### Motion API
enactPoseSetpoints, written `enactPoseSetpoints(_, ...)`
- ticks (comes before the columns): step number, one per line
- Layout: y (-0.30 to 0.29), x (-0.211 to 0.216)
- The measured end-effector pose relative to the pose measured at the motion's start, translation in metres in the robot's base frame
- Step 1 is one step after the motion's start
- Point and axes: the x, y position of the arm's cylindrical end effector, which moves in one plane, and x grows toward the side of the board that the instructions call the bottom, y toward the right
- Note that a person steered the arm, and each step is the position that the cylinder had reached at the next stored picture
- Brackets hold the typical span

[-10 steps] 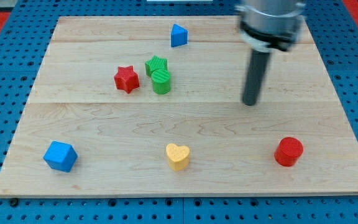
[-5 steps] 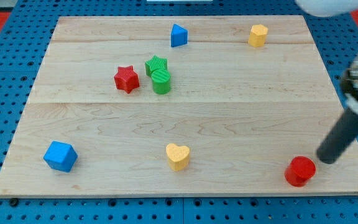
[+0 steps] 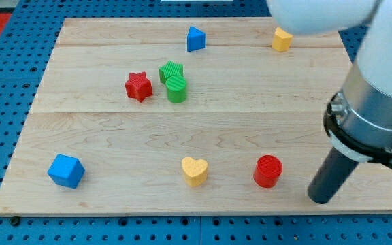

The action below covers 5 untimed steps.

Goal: Place the red circle towards the bottom left of the green circle

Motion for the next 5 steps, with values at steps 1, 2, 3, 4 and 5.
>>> enactPoseSetpoints(1, -0.026, -0.006)
enactPoseSetpoints(2, -0.067, -0.044)
enactPoseSetpoints(3, -0.068, -0.037)
enactPoseSetpoints(4, -0.100, -0.030)
enactPoseSetpoints(5, -0.137, -0.077)
